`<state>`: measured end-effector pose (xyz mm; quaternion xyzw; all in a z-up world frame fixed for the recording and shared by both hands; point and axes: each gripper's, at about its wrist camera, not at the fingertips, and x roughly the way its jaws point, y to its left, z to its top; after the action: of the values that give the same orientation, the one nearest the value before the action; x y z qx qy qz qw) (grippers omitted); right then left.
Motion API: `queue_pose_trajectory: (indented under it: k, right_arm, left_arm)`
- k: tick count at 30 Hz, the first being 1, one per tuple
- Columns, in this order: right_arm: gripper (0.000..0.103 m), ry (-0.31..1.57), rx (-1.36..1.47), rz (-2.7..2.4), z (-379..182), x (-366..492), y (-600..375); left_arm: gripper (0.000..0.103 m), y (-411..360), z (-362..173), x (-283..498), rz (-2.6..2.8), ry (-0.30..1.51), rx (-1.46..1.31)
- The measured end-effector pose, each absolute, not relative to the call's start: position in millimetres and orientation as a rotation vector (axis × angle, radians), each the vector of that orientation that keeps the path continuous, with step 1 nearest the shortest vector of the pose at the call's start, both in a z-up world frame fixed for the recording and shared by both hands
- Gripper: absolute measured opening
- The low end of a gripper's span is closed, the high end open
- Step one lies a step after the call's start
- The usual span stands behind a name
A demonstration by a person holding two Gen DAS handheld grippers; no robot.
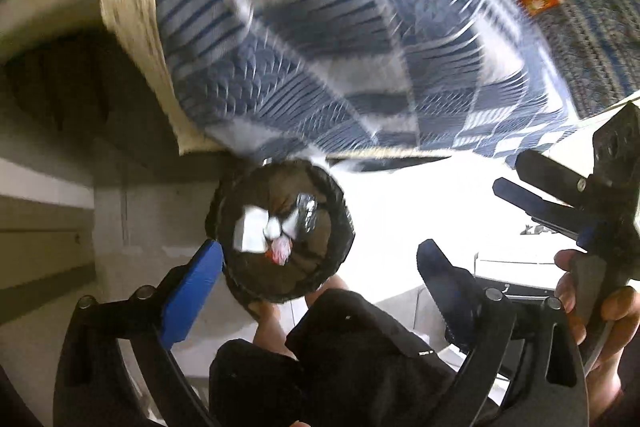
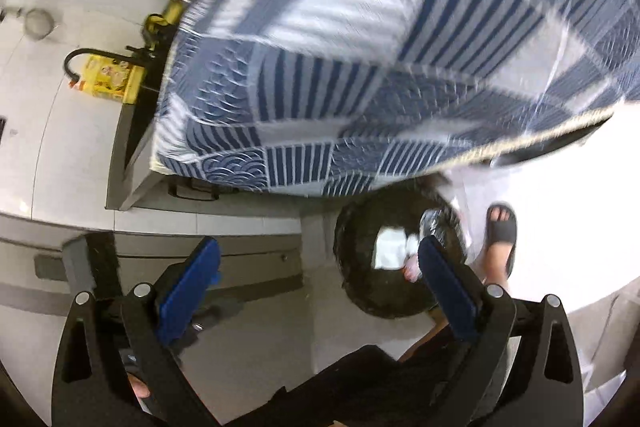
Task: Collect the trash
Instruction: 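Raise both grippers back up toward the remaining trash on the cloth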
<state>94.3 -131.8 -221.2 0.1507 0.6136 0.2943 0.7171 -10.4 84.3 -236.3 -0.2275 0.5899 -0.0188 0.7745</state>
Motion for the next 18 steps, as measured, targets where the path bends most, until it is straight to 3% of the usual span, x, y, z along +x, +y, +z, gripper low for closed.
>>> queue_pose_trajectory:
  k: [18]
  right_arm:
    - [0.098, 1.015, 0.202, 0.681, -110.1, 61.2, -136.8]
  left_arm:
    - [0.096, 90.2, -117.4, -10.0, -0.038, 0.996, -0.349]
